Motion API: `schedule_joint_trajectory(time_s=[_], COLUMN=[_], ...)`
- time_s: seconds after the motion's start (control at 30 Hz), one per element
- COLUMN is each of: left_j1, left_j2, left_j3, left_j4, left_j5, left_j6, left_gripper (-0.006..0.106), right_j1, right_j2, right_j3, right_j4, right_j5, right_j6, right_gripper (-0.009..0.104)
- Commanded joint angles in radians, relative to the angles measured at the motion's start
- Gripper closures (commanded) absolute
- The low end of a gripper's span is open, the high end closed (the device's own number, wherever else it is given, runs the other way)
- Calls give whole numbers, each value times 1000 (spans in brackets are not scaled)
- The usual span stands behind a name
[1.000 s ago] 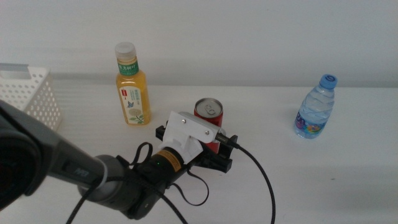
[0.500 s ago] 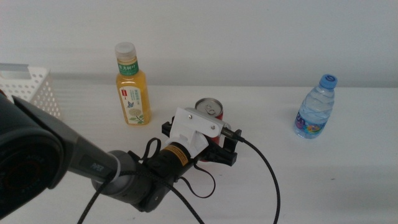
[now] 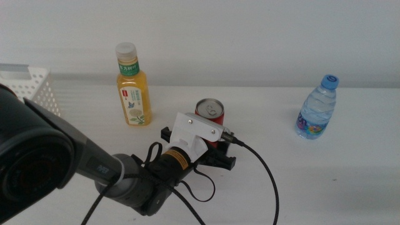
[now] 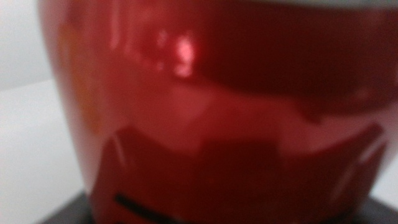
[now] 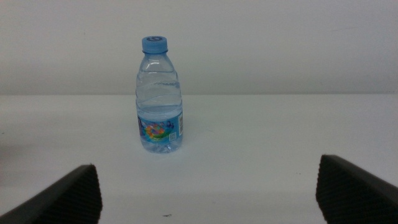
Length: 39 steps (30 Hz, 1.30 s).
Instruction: Use arms to grab the bottles and put them into the dustbin to the left of the table.
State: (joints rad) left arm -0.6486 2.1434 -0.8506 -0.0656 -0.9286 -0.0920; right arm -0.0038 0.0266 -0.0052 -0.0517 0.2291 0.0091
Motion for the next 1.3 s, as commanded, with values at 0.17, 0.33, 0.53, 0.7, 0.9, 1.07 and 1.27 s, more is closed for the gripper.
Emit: schedule_joint_trajectory(time_s=[0.17, 0.33, 0.53, 0.7, 0.9, 1.07, 1.27], left_j1=[-9, -11, -11, -11, -11, -11, -11], left_j2=[1, -56, -286, -522, -803, -920, -948], left_j3=[3, 87, 247, 323, 328, 328, 328], left_j4=[-1, 6, -61, -167, -325, -332, -336], left_j5=[-70, -152, -27, 193, 548, 668, 677], left_j6=[69, 65, 164, 285, 463, 489, 489], left_gripper=[90, 102, 102, 102, 102, 102, 102], right_j1=[-6, -6, -6, -6, -6, -6, -6], right_j2=[-5, -5, -5, -5, -5, -5, -5], right_j3=[44, 44, 44, 44, 44, 44, 44], right_j4=[-7, -7, -7, -7, -7, -7, -7], right_j5=[-6, -6, -6, -6, -6, -6, -6], right_j6=[-1, -1, -1, -1, -1, -1, -1], right_gripper=[3, 3, 3, 3, 3, 3, 3])
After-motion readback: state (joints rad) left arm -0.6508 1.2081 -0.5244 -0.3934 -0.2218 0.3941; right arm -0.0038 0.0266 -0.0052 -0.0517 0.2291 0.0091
